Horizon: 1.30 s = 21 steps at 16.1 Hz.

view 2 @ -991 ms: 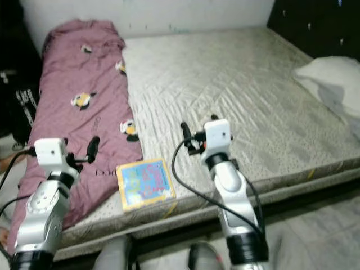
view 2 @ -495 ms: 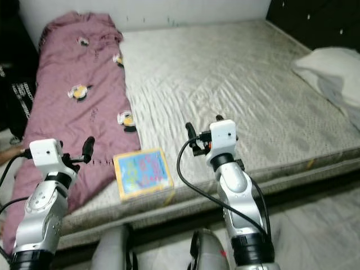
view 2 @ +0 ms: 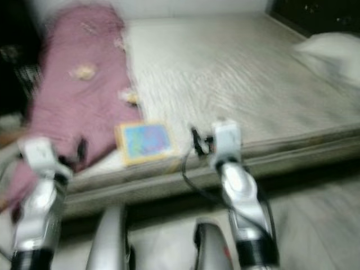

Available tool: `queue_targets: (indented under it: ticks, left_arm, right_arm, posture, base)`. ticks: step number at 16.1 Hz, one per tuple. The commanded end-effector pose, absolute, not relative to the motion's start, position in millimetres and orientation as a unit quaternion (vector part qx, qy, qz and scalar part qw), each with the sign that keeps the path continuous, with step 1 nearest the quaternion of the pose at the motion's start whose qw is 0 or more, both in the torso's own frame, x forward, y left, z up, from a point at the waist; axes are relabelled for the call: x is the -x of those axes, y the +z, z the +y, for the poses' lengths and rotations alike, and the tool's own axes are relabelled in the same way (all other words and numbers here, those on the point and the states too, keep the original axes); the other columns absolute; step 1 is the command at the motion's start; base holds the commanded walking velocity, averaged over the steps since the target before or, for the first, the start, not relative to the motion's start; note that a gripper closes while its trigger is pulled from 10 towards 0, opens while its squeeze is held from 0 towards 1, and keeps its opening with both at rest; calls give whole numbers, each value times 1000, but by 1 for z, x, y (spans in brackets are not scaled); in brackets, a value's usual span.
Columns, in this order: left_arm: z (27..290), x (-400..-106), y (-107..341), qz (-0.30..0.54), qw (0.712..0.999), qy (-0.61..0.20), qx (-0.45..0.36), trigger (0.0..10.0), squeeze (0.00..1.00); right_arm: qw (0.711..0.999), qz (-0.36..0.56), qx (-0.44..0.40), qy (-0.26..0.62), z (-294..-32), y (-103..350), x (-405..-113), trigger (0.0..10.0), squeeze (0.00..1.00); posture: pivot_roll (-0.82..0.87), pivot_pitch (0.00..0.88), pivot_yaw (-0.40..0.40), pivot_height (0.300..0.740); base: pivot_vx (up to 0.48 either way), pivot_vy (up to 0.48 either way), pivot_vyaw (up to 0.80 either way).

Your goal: Clean up the room

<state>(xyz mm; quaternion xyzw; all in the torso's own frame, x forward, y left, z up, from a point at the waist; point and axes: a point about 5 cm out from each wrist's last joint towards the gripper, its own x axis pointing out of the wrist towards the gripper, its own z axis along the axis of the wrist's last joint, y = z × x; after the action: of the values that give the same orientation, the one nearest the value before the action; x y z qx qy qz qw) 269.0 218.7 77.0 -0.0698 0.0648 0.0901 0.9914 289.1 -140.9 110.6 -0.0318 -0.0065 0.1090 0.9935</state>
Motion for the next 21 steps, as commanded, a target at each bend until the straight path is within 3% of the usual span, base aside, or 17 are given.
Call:
queue_targets:
  ticks: [1,6,10,15,17,21]
  left_arm:
    - [225,-276,89,44,992,102,60,10000,0]
    - [229,-287,92,45,990,112,73,10000,0]
    - [221,-300,89,65,991,90,80,10000,0]
    - [219,-301,87,69,990,87,82,10000,0]
    - [209,-314,80,96,989,59,94,10000,0]
    - [201,-333,82,98,987,41,118,10000,0]
  right_arm:
    - [992,-29,32,119,-135,123,-294,10000,0]
    - [992,-31,30,117,-137,124,-292,10000,0]
    - [993,-35,38,108,-148,131,-279,10000,0]
    - [993,-35,39,108,-149,132,-277,10000,0]
    - [995,-13,67,73,-176,134,-238,10000,0]
    - [996,7,78,51,-184,142,-212,10000,0]
  posture:
    - [-43,56,-11,581]
    - [-57,77,-14,576]
    - [-91,107,-11,522]
    - [-94,111,-10,522]
    - [-166,211,3,522]
    - [-215,256,-9,522]
  base:
    - [0,0,0]
    - [0,0,0]
    - [0,0,0]
    - [0,0,0]
    - [0,0,0]
    - [0,0,0]
